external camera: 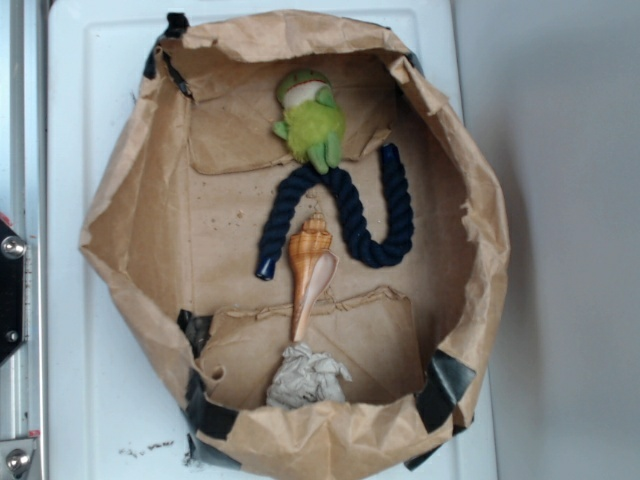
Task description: Grab the shell.
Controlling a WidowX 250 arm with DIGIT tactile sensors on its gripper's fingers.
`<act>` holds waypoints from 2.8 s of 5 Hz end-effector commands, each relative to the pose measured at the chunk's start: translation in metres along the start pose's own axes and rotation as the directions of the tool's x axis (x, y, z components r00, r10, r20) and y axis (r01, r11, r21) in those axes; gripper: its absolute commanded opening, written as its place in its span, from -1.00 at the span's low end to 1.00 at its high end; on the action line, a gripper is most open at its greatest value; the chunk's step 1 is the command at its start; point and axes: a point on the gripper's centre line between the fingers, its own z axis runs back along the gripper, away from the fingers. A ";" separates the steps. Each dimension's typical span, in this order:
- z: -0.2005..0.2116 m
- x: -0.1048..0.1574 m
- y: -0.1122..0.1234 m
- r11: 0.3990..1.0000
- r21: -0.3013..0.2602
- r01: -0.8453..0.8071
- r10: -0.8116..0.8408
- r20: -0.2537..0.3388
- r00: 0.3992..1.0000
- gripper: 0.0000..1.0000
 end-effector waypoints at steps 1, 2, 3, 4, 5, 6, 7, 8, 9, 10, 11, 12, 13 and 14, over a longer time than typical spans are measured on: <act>0.000 0.000 0.000 1.000 0.000 0.000 0.000 0.000 1.000 1.00; -0.013 0.048 -0.027 0.995 -0.010 -0.100 0.100 0.080 0.992 1.00; -0.040 0.098 -0.044 0.978 -0.022 -0.206 0.207 0.177 0.962 1.00; -0.066 0.148 -0.053 0.921 -0.037 -0.387 0.383 0.247 0.890 1.00; -0.087 0.197 -0.046 0.802 -0.017 -0.597 0.571 0.318 0.757 1.00; -0.087 0.197 -0.046 0.802 -0.017 -0.597 0.571 0.318 0.757 1.00; -0.087 0.197 -0.046 0.802 -0.017 -0.597 0.571 0.318 0.757 1.00; -0.087 0.197 -0.046 0.802 -0.017 -0.597 0.571 0.318 0.757 1.00; -0.070 0.184 -0.015 0.749 -0.098 -0.656 0.656 0.257 0.710 1.00; -0.056 0.175 0.012 0.688 -0.132 -0.713 0.725 0.137 0.675 1.00; -0.053 0.169 0.022 0.665 -0.149 -0.732 0.747 0.107 0.657 1.00; -0.068 0.167 0.027 0.612 -0.163 -0.774 0.790 0.083 0.607 1.00; -0.090 0.157 0.027 0.626 -0.184 -0.758 0.779 0.128 0.613 1.00; -0.109 0.155 0.027 0.637 -0.187 -0.748 0.771 0.170 0.614 1.00</act>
